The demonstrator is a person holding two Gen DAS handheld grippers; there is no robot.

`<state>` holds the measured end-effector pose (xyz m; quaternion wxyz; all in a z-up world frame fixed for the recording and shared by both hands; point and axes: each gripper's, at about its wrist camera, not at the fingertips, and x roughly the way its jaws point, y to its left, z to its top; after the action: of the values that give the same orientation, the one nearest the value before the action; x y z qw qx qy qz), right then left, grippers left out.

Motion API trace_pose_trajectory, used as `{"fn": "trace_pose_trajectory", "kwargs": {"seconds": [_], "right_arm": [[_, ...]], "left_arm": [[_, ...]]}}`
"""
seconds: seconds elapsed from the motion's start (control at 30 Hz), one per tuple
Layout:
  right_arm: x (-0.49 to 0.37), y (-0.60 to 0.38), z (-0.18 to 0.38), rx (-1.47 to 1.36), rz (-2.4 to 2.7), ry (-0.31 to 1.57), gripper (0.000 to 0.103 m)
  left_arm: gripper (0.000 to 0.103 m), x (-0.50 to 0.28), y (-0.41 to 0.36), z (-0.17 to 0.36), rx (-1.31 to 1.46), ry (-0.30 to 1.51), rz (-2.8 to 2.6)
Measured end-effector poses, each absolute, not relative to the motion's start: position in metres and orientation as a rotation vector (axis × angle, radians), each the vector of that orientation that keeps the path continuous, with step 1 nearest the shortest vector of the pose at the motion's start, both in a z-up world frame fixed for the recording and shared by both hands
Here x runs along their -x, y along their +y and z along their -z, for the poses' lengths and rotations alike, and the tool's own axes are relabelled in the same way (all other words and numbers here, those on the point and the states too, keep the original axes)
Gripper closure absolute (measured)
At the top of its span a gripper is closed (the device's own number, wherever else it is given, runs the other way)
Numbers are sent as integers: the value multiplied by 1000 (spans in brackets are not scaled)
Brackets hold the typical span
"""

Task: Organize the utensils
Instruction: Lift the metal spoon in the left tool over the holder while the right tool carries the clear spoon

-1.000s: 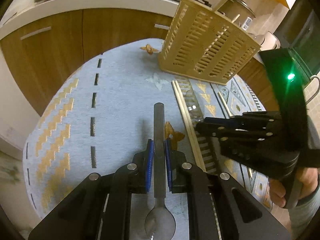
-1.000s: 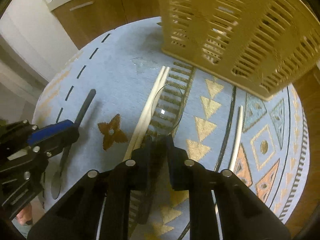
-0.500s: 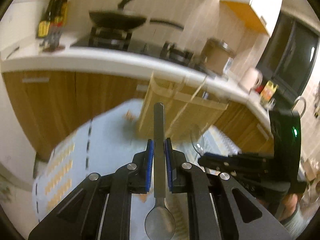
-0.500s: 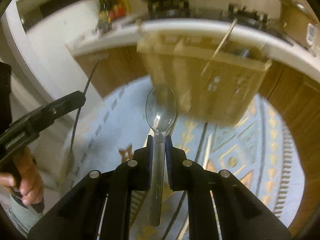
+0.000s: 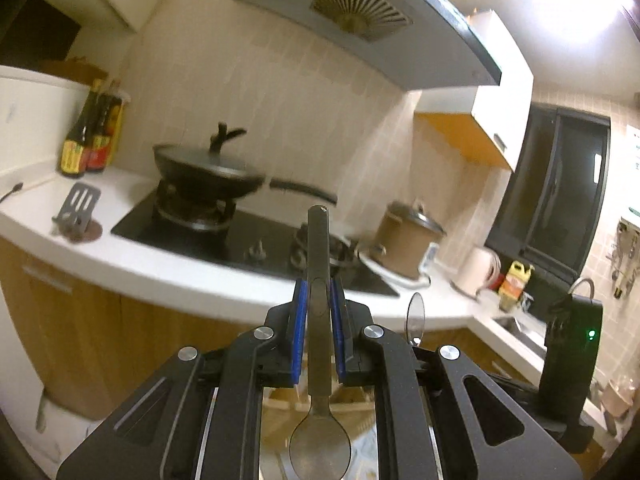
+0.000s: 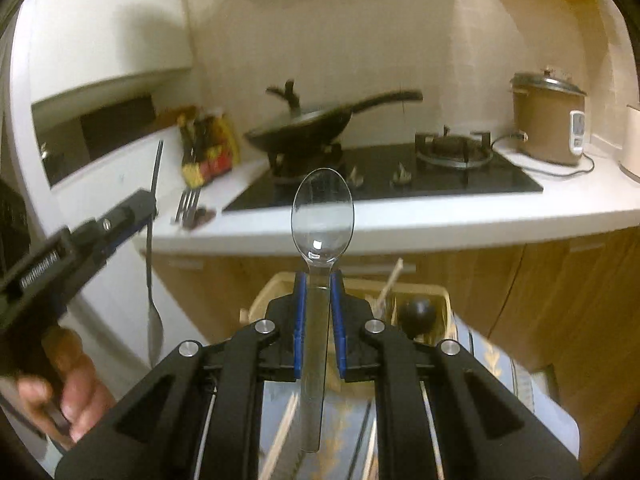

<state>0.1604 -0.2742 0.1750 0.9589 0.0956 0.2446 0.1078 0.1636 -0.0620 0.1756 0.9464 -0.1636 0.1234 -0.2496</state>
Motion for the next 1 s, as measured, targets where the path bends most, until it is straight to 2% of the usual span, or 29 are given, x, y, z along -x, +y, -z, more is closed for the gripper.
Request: {"fn": "trace_pose_trajectory", "kwargs": {"seconds": [0.23, 0.57, 1.0], "right_arm": [[-188, -263, -187, -152, -98, 358, 93], [-211, -256, -162, -125, 55, 223, 93], [-226, -242, -132, -58, 48, 227, 93]], "left_arm": [[93, -197, -67, -170, 343, 174, 482], [93, -231, -76, -142, 358, 119, 511], [92, -250, -81, -104, 397, 98, 356]]}}
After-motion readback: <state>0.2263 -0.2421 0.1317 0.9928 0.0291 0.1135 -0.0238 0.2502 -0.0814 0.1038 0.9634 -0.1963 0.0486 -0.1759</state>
